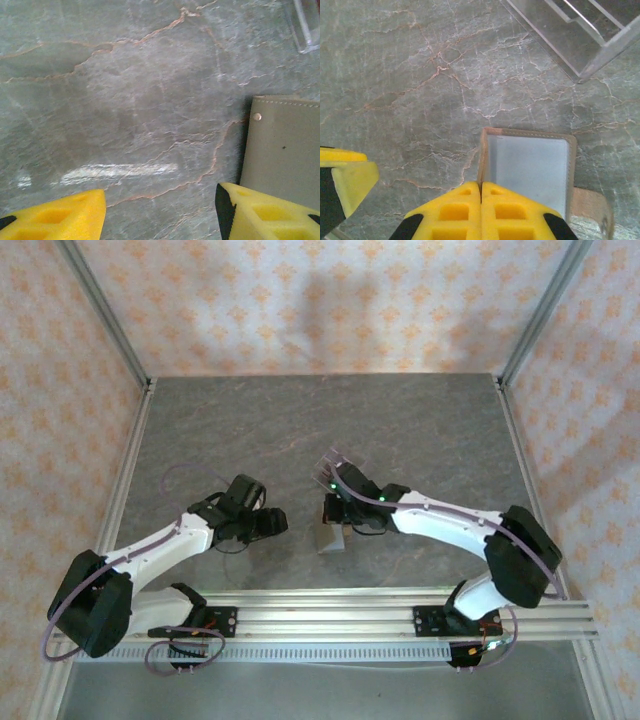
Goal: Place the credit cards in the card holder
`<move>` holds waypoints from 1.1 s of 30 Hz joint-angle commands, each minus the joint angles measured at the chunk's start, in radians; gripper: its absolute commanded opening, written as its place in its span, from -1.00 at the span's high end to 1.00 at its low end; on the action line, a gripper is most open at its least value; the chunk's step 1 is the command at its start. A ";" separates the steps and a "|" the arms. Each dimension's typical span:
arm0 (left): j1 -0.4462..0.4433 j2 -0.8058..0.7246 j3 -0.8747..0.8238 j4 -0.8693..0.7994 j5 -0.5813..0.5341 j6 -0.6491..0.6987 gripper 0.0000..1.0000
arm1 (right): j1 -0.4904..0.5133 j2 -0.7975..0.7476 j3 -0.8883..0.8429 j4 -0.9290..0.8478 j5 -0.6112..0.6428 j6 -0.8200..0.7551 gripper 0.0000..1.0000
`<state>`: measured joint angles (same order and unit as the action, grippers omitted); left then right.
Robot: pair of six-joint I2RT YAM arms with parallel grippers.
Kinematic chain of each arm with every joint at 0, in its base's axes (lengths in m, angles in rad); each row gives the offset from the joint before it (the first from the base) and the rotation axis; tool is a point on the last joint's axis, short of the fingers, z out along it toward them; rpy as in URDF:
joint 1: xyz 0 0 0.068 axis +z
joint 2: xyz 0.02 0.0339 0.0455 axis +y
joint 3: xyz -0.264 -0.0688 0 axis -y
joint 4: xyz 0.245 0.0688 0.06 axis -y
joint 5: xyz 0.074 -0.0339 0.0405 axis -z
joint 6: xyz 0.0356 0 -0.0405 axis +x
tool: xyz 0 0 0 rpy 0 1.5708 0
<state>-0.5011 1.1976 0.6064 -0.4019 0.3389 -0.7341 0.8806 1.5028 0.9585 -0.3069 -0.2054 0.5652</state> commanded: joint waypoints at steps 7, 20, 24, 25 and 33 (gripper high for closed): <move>0.007 -0.023 -0.014 -0.089 -0.067 0.019 -0.22 | 0.095 0.180 0.244 -0.195 0.180 -0.007 1.00; 0.007 0.015 -0.061 -0.018 -0.048 0.008 -0.07 | 0.146 0.301 0.406 -0.281 0.245 0.027 1.00; 0.007 0.030 -0.069 0.018 -0.027 0.007 0.16 | 0.150 0.313 0.409 -0.230 0.176 0.045 1.00; 0.008 0.039 -0.069 0.030 -0.019 0.005 0.19 | 0.150 0.316 0.408 -0.218 0.163 0.050 1.00; 0.005 0.091 -0.086 0.099 -0.001 -0.008 0.35 | 0.150 0.344 0.405 -0.128 0.059 0.093 0.87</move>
<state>-0.5011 1.2705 0.5396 -0.3424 0.3332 -0.7357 1.0206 1.8256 1.3430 -0.4698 -0.0921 0.6258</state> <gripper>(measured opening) 0.327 0.058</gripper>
